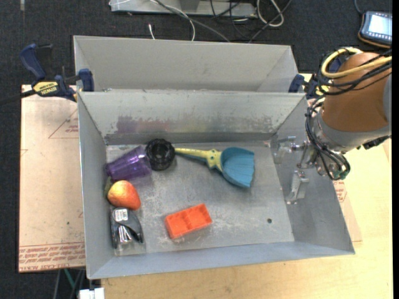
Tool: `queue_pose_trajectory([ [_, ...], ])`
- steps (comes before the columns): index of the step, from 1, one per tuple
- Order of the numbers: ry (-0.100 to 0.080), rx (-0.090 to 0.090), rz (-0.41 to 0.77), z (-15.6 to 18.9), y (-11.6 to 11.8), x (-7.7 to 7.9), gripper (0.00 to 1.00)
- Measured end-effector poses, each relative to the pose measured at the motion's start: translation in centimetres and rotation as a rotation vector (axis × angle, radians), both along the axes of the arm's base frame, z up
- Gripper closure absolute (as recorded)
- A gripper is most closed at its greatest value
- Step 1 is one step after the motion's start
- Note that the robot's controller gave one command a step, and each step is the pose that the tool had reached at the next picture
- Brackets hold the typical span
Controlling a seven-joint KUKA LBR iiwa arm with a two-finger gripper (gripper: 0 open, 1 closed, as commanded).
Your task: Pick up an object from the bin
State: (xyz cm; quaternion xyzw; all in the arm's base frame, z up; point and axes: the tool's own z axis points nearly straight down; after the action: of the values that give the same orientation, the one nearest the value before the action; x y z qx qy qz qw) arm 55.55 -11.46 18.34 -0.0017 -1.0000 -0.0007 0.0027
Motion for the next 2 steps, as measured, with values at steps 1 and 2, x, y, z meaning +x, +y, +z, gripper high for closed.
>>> queue_pose_trajectory([
  [1,-0.008,-0.001,0.002,0.3,0.1,0.2,0.0],
  [2,-0.003,0.003,-0.109,-11.7,7.4,3.8,0.0],
])
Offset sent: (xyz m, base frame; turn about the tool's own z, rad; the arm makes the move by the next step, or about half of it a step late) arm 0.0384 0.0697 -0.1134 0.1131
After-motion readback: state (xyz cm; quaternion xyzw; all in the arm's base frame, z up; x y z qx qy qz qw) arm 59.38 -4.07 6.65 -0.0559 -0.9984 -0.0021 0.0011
